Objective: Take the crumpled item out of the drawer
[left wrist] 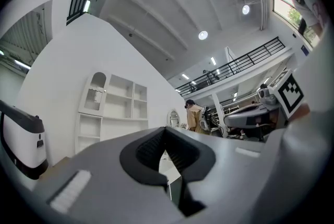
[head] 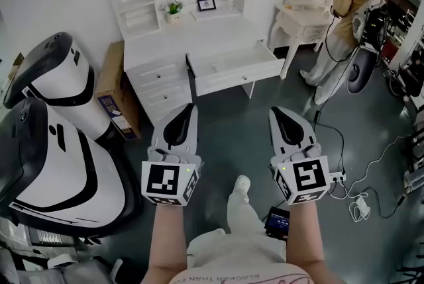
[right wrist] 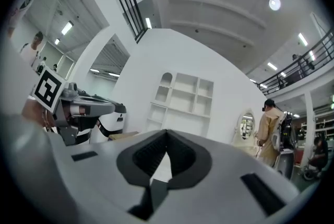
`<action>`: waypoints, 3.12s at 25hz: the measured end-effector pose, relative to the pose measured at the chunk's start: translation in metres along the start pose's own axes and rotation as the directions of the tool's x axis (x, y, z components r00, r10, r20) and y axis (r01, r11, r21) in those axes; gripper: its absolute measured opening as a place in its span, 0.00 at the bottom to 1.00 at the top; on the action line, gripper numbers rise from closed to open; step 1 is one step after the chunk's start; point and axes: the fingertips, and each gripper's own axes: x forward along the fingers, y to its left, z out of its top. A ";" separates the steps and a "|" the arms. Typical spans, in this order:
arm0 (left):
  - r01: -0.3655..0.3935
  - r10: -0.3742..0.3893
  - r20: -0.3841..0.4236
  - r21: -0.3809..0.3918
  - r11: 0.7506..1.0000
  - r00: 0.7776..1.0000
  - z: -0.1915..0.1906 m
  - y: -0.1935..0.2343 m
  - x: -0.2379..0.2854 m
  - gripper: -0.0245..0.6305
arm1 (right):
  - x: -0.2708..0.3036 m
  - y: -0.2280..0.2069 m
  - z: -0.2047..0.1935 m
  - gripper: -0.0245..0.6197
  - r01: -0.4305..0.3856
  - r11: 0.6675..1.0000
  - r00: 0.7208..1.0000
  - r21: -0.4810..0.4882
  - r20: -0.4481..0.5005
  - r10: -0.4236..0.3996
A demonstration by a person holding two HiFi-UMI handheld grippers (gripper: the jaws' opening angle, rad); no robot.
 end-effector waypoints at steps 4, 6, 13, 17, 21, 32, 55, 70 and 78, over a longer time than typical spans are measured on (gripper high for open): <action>-0.031 0.031 -0.011 -0.001 1.000 0.999 -0.014 0.023 0.020 0.05 | 0.036 -0.008 -0.007 0.05 -0.019 0.999 1.000 0.028 0.026 0.018; -0.044 0.043 -0.016 -0.005 0.999 0.999 -0.021 0.035 0.036 0.05 | 0.057 -0.014 -0.012 0.05 -0.030 0.999 0.999 0.022 0.027 0.030; -0.049 0.048 -0.041 -0.009 0.999 0.998 -0.051 0.060 0.124 0.05 | 0.138 -0.059 -0.037 0.05 -0.070 0.997 0.997 0.018 0.018 0.070; -0.065 0.064 -0.057 -0.020 0.998 0.996 -0.068 0.077 0.185 0.05 | 0.189 -0.093 -0.049 0.05 -0.097 0.995 0.995 0.009 0.006 0.097; -0.082 0.080 -0.078 -0.027 0.996 0.994 -0.087 0.090 0.241 0.05 | 0.237 -0.126 -0.066 0.05 -0.122 0.993 0.993 0.005 -0.010 0.122; -0.115 0.109 -0.139 -0.031 0.993 0.984 -0.124 0.104 0.328 0.05 | 0.309 -0.181 -0.104 0.05 -0.185 0.982 0.982 0.040 -0.041 0.187; -0.088 0.063 -0.222 -0.107 0.990 0.973 -0.206 0.203 0.478 0.05 | 0.485 -0.228 -0.163 0.05 -0.175 0.983 0.975 0.054 -0.130 0.180; 0.039 -0.123 -0.399 -0.214 0.976 0.909 -0.294 0.240 0.553 0.39 | 0.590 -0.244 -0.205 0.05 -0.147 0.985 0.959 0.085 -0.232 0.163; 0.012 -0.171 -0.508 -0.301 0.954 0.844 -0.360 0.235 0.549 0.39 | 0.597 -0.241 -0.254 0.05 -0.150 0.981 0.922 0.119 -0.340 0.183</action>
